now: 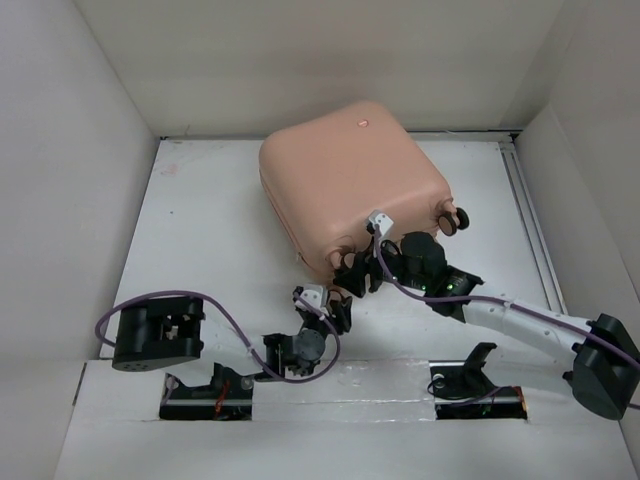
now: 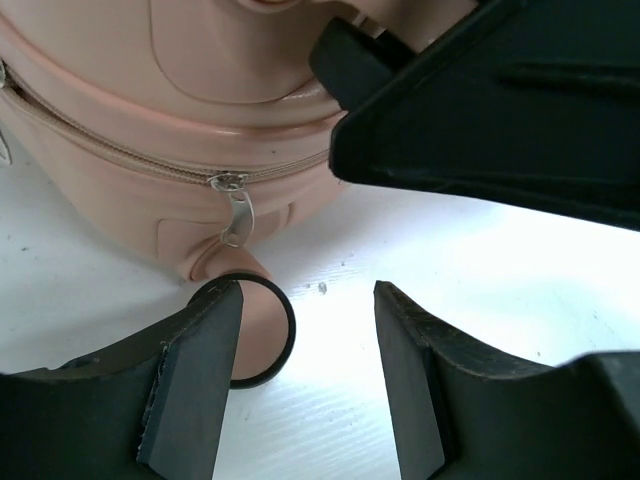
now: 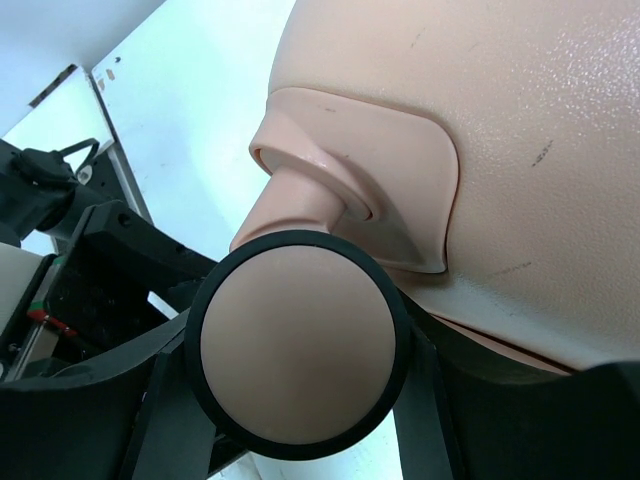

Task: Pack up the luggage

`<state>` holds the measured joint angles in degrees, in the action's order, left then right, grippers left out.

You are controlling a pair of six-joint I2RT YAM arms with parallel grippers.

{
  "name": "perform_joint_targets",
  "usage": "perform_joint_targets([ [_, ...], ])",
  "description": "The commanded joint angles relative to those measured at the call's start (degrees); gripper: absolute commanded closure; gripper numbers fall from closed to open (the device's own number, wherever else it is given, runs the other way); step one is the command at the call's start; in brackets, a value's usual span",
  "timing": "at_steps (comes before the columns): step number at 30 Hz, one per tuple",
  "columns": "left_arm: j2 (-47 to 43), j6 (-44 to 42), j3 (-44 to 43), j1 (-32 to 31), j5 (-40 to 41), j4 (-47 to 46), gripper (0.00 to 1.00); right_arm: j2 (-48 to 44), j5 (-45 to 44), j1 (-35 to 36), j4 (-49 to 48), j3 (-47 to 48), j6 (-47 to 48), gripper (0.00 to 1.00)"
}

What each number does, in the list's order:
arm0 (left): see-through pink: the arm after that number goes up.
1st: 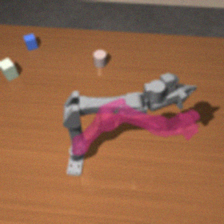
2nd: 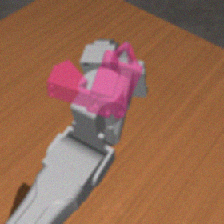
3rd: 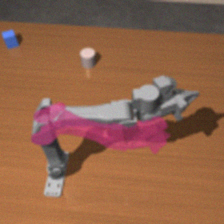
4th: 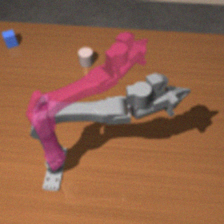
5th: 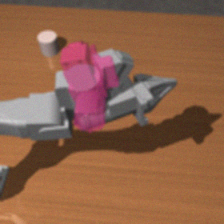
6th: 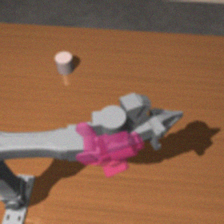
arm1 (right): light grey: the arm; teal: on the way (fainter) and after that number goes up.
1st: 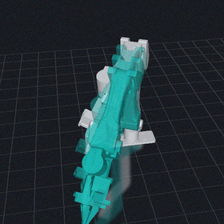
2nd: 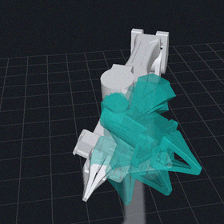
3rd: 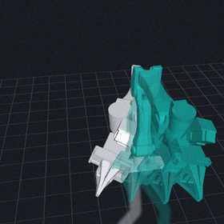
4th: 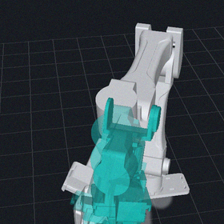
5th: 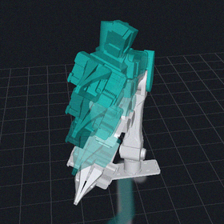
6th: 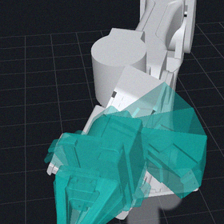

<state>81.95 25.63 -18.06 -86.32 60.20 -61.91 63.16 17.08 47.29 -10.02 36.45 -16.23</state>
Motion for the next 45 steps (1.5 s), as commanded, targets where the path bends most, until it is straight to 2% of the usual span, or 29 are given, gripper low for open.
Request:
perform_joint_targets([
  [1, 0.5, 1.9, -1.9, -0.2, 0.8, 1.2, 0.49, 0.0, 4.3, 1.4, -5.7, 3.4, 0.1, 1.00],
  [4, 2.5, 1.3, -4.8, -0.2, 6.3, 1.8, 0.49, 0.0, 4.3, 1.9, -5.7, 3.4, 0.1, 1.00],
  [10, 8.0, -3.9, -8.0, 5.1, 7.8, -3.1, 0.52, -1.0, 4.3, 3.0, -5.7, 3.4, 0.1, 1.00],
  [13, 10.7, -4.5, -10.8, 6.8, 10.4, -0.9, 0.57, -1.6, 4.3, 3.0, -5.7, 3.4, 0.1, 1.00],
  [20, 11.4, -2.8, -12.3, 6.8, 15.4, 3.0, 0.61, -1.6, 4.3, 3.0, -5.7, 2.8, 0.1, 1.00],
  [23, 9.9, -2.8, -12.3, 7.3, 15.4, 1.8, 0.61, -1.6, 4.3, 3.0, -5.7, 1.8, 0.1, 1.00],
  [25, 9.3, -5.2, -10.5, 7.3, 15.4, -2.3, 0.61, -2.2, 4.3, 3.5, -7.0, 1.1, -0.5, 1.00],
  [26, 9.3, -10.0, -9.6, 7.3, 14.5, -9.6, 0.61, -2.2, 4.3, 3.5, -7.0, 0.5, -0.5, 1.00],
  [28, 10.0, -15.4, -7.7, 7.3, 14.0, -17.7, 0.64, -2.2, 4.3, 3.5, -7.6, -0.1, -1.2, 1.00],
  [29, 11.0, -21.8, -7.2, 7.3, 13.2, -26.4, 0.69, -2.7, 4.8, 3.5, -8.3, -0.8, -1.2, 1.00],
  [30, 11.6, -21.8, -7.2, 7.3, 13.2, -30.7, 0.72, -2.7, 4.8, 3.5, -8.3, -0.9, -1.7, 1.00],
  [32, 12.4, -30.4, -6.4, 7.3, 12.7, -37.6, 0.81, -2.7, 4.8, 3.5, -9.0, -1.6, -1.7, 1.00],
  [33, 13.0, -32.8, -6.4, 7.3, 12.7, -42.4, 0.95, -2.7, 4.8, 3.5, -9.0, -2.1, -2.3, 1.00],
  [34, 13.0, -34.5, -6.4, 7.3, 13.3, -43.5, 1.00, -2.7, 4.8, 3.5, -9.6, -2.1, -2.3, 1.00],
  [36, 13.5, -38.7, -6.4, 8.0, 13.3, -45.7, 1.00, -2.7, 4.8, 4.0, -10.1, -2.8, -2.3, 1.00],
  [39, 14.1, -43.5, -4.4, 8.6, 12.7, -56.0, 1.00, -3.3, 4.8, 4.0, -10.7, -4.0, -2.8, 1.00],
  [45, 11.0, -44.3, -3.3, 8.6, 11.0, -56.7, 1.00, -3.8, 4.8, 4.0, -11.2, -5.7, -3.4, 1.00],
])
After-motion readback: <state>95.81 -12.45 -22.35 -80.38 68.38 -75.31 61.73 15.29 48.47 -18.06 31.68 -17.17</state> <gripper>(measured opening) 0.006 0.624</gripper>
